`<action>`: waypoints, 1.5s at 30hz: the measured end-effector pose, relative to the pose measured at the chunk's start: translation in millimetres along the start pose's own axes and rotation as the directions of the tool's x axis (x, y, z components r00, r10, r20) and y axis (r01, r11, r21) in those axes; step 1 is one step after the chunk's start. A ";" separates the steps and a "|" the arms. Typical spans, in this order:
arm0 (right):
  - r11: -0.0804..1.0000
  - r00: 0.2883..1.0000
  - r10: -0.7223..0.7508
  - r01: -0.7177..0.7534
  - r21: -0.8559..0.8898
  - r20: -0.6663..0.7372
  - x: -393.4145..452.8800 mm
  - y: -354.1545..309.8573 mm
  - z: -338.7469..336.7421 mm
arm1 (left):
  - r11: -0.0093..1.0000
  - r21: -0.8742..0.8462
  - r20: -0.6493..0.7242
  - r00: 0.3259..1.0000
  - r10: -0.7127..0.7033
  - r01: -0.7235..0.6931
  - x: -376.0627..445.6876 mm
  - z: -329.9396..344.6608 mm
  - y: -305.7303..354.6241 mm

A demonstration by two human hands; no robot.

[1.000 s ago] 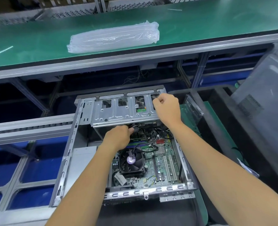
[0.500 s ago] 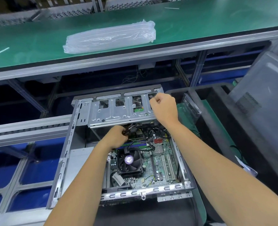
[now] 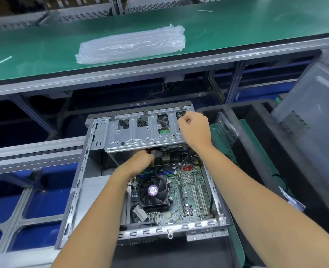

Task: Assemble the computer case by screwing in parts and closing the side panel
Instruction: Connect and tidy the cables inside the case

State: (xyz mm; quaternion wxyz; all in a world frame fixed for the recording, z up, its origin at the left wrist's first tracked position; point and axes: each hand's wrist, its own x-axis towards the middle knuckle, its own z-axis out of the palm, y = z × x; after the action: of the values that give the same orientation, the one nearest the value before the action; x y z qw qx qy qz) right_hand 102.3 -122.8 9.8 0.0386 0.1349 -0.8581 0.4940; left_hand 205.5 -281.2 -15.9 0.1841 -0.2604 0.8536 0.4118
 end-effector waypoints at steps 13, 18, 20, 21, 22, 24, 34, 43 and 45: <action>1.000 1.000 -0.003 0.003 0.003 0.003 -0.7 -0.3 1.5 | 0.990 0.133 -0.045 0.998 0.044 -0.037 4.8 2.4 -3.5; 1.000 1.000 -0.002 0.002 0.000 0.003 -0.8 -0.2 0.8 | 0.935 0.344 -0.053 0.993 0.108 -0.083 5.9 2.2 -7.3; 1.000 1.000 -0.004 0.004 0.004 0.000 -0.6 -0.2 0.9 | 0.931 0.354 -0.027 0.994 0.109 -0.092 6.3 1.1 -8.4; 1.000 1.000 -0.004 0.004 0.007 -0.001 -0.6 -0.2 1.1 | 0.931 0.354 -0.013 0.994 0.105 -0.094 6.0 0.1 -8.3; 1.000 1.000 -0.005 0.005 0.008 -0.001 -0.7 -0.3 1.1 | 0.926 0.366 -0.002 0.995 0.100 -0.092 5.9 -1.1 -8.0; 1.000 1.000 -0.007 0.007 0.009 0.002 -1.0 -0.5 1.3 | 0.912 0.403 -0.003 0.996 0.091 -0.082 5.5 -3.9 -8.8; 1.000 1.000 -0.008 0.008 0.014 0.012 -1.6 -2.0 -0.7 | 0.997 0.078 0.082 0.996 0.021 -0.028 -5.7 -10.6 -4.0; 1.000 1.000 -0.001 0.000 0.012 0.014 -1.8 -2.6 -1.2 | 0.981 -0.184 0.165 0.986 -0.024 0.054 -9.7 -13.5 -2.7; 1.000 1.000 -0.001 0.001 0.015 0.015 -1.7 -2.7 -1.0 | 0.975 -0.214 0.185 0.983 -0.014 0.054 -9.3 -13.3 -2.8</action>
State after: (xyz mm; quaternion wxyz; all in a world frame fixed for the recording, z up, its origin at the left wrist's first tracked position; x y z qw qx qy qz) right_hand 104.5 -122.9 12.2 0.0316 0.1392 -0.8545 0.4995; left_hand 213.3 -290.5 -4.8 0.2389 -0.2550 0.7782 0.5219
